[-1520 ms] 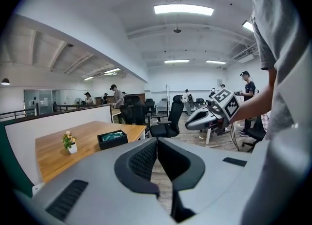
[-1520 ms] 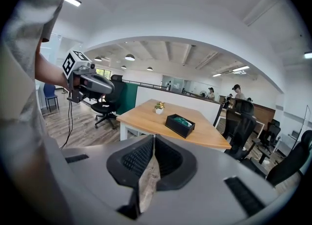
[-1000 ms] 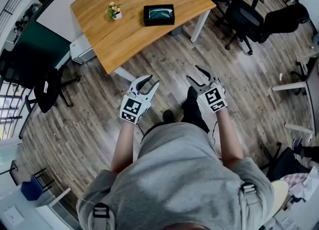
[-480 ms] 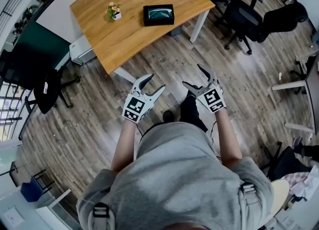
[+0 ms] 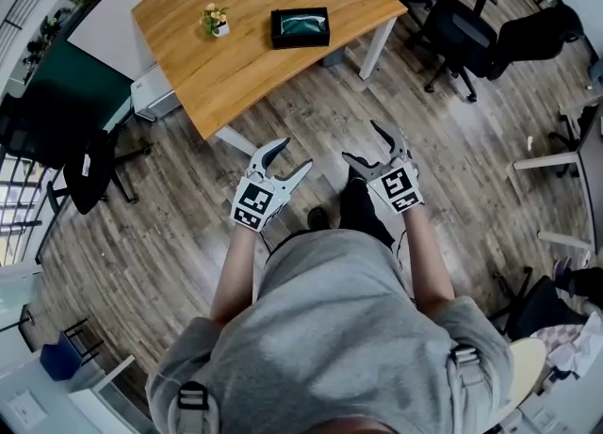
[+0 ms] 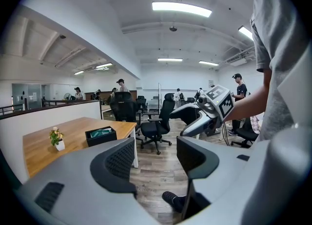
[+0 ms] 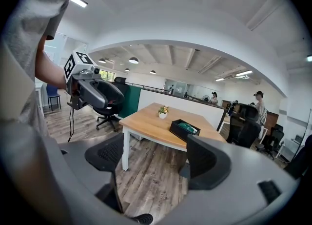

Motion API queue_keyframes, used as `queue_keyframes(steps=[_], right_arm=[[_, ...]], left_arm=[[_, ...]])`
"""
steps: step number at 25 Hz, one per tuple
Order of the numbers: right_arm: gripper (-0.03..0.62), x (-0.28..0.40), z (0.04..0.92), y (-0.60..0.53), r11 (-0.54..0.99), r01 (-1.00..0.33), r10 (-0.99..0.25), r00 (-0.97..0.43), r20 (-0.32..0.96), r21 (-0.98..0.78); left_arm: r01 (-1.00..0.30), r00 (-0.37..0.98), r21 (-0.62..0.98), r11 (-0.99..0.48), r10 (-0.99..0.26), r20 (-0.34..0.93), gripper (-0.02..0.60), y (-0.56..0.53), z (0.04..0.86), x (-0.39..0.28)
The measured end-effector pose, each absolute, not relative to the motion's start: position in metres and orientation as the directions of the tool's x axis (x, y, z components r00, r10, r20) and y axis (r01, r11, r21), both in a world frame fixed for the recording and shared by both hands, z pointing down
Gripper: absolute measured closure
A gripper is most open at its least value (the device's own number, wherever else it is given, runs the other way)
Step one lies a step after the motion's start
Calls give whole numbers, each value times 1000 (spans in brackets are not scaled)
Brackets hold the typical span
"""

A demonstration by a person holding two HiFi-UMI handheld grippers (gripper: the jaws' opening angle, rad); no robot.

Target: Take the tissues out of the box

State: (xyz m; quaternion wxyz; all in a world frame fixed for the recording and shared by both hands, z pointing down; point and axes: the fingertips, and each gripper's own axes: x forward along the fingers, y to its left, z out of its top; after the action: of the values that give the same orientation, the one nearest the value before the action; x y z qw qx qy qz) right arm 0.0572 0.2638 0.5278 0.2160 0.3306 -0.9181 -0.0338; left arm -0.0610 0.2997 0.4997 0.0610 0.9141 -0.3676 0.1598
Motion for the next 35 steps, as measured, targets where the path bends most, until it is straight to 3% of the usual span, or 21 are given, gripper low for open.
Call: queue_keyframes(steps=[17, 35], right_arm=[[209, 87, 533, 222, 737, -659, -662, -662, 352, 149], [217, 88, 544, 135, 796, -597, -588, -727, 354, 97]], left_arm=[[-695, 671, -1, -719, -649, 358, 306, 259, 504, -44], [-758, 586, -7, -653, -685, 433, 304, 189, 514, -41]])
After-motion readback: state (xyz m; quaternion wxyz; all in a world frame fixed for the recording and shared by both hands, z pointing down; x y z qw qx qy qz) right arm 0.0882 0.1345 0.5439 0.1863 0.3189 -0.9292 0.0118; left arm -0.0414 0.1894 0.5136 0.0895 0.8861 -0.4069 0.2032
